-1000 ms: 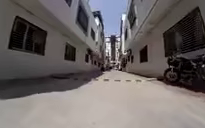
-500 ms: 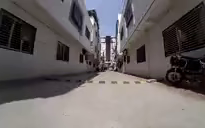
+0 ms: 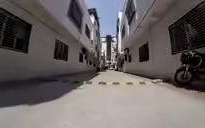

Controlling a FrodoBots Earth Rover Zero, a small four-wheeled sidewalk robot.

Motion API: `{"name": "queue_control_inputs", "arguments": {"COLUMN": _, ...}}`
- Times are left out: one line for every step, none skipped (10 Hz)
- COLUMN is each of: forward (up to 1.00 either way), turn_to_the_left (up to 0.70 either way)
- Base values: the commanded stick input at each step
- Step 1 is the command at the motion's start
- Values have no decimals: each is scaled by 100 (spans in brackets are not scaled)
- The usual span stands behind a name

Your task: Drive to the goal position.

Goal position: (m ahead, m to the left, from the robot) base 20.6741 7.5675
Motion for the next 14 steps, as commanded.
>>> {"name": "queue_control_inputs", "arguments": {"forward": 85, "turn_to_the_left": 0}}
{"name": "queue_control_inputs", "arguments": {"forward": 85, "turn_to_the_left": 0}}
{"name": "queue_control_inputs", "arguments": {"forward": 85, "turn_to_the_left": 0}}
{"name": "queue_control_inputs", "arguments": {"forward": 85, "turn_to_the_left": 0}}
{"name": "queue_control_inputs", "arguments": {"forward": 85, "turn_to_the_left": 0}}
{"name": "queue_control_inputs", "arguments": {"forward": 85, "turn_to_the_left": 0}}
{"name": "queue_control_inputs", "arguments": {"forward": 85, "turn_to_the_left": 0}}
{"name": "queue_control_inputs", "arguments": {"forward": 85, "turn_to_the_left": 0}}
{"name": "queue_control_inputs", "arguments": {"forward": 85, "turn_to_the_left": 0}}
{"name": "queue_control_inputs", "arguments": {"forward": 85, "turn_to_the_left": 0}}
{"name": "queue_control_inputs", "arguments": {"forward": 85, "turn_to_the_left": 0}}
{"name": "queue_control_inputs", "arguments": {"forward": 85, "turn_to_the_left": 0}}
{"name": "queue_control_inputs", "arguments": {"forward": 78, "turn_to_the_left": 0}}
{"name": "queue_control_inputs", "arguments": {"forward": 70, "turn_to_the_left": 0}}
